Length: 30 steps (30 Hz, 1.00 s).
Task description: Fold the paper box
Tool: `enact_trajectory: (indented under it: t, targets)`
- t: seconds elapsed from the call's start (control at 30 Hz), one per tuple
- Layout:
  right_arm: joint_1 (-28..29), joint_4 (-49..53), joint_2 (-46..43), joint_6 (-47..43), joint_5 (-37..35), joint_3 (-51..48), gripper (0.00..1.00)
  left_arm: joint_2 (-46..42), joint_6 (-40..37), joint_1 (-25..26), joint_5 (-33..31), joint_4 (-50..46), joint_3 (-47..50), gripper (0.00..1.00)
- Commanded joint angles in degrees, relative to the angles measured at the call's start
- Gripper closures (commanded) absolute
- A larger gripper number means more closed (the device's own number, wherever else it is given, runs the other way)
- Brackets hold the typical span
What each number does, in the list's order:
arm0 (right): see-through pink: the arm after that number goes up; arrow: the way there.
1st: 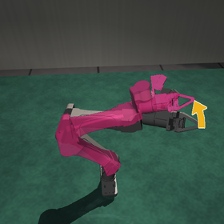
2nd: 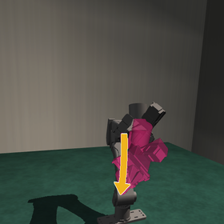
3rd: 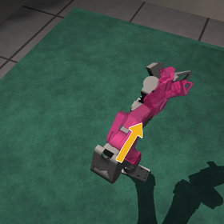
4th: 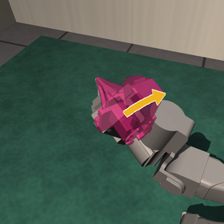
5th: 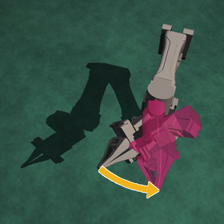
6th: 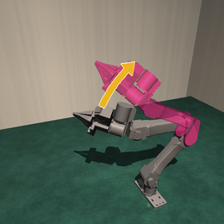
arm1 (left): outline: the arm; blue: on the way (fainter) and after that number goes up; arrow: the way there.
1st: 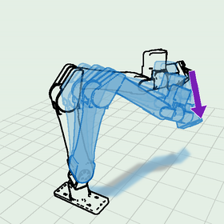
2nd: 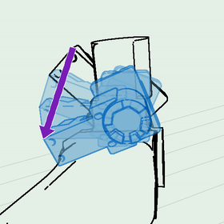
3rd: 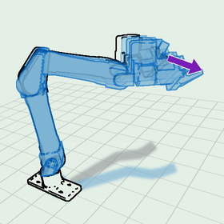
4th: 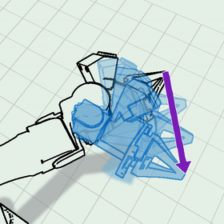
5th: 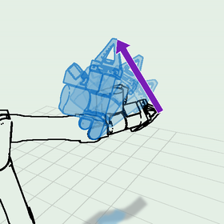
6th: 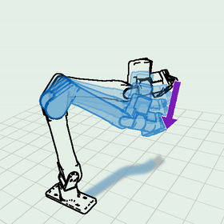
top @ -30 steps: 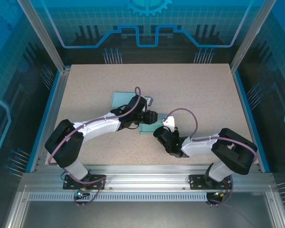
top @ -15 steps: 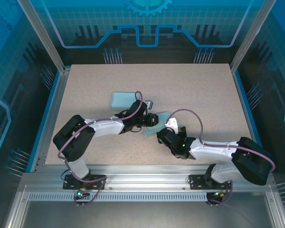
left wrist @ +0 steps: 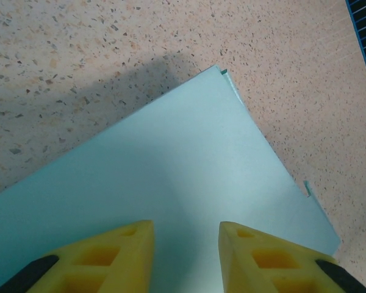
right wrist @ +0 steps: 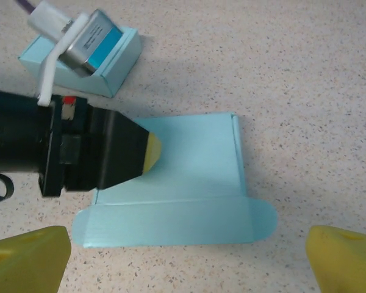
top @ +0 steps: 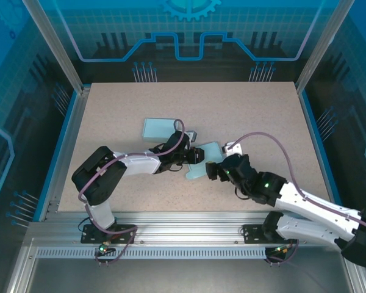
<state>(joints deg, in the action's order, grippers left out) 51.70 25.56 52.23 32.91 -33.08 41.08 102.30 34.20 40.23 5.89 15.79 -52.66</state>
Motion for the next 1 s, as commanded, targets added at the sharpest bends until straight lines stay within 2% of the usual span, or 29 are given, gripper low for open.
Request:
enact_trajectory:
  t: [0.0,0.07,0.2,0.3,0.43,0.53,0.63,0.7,0.73,0.97]
  targets:
    - [-8.6,6.5,4.0,-1.8,12.3,4.3,0.0,1.1,-0.4,-0.3,-0.9,-3.1,2.1,0.64]
    - [-15.2,6.2,9.3,-2.7,18.6,6.3,0.0,1.0,-0.6,-0.3,-0.9,-3.5,2.0,0.63]
    - [-20.8,2.4,16.6,-5.9,21.7,8.3,0.0,0.1,-1.0,-0.3,-0.9,-4.3,1.3,0.61]
    - [-24.5,-1.1,21.8,-7.2,28.6,9.0,0.02,-1.4,-1.5,-0.3,-1.0,-5.2,0.5,0.57]
    - [-26.9,-1.3,29.1,-8.6,33.3,12.8,0.16,-4.2,-1.8,-0.3,-1.4,-5.9,-0.5,0.51]
    - [-27.0,-2.2,33.7,-9.0,33.9,12.9,0.21,-5.8,-2.2,-0.3,-2.5,-6.4,-1.2,0.49]
    - [-27.0,-2.5,37.7,-9.2,34.8,13.3,0.36,-7.1,-3.3,-0.3,-3.7,-8.0,-2.5,0.46]
    - [-27.1,-3.4,39.0,-8.7,34.9,12.5,0.48,-8.1,-4.4,-0.3,-5.4,-9.8,-3.0,0.44]
    - [-27.0,-4.2,39.4,-8.6,35.1,11.9,0.5,-8.8,-5.2,-0.3,-6.8,-10.9,-3.2,0.44]
    - [-27.1,-6.2,43.3,-8.2,36.0,9.9,0.5,-10.5,-11.5,-0.3,-24.2,-24.4,-4.4,0.37]
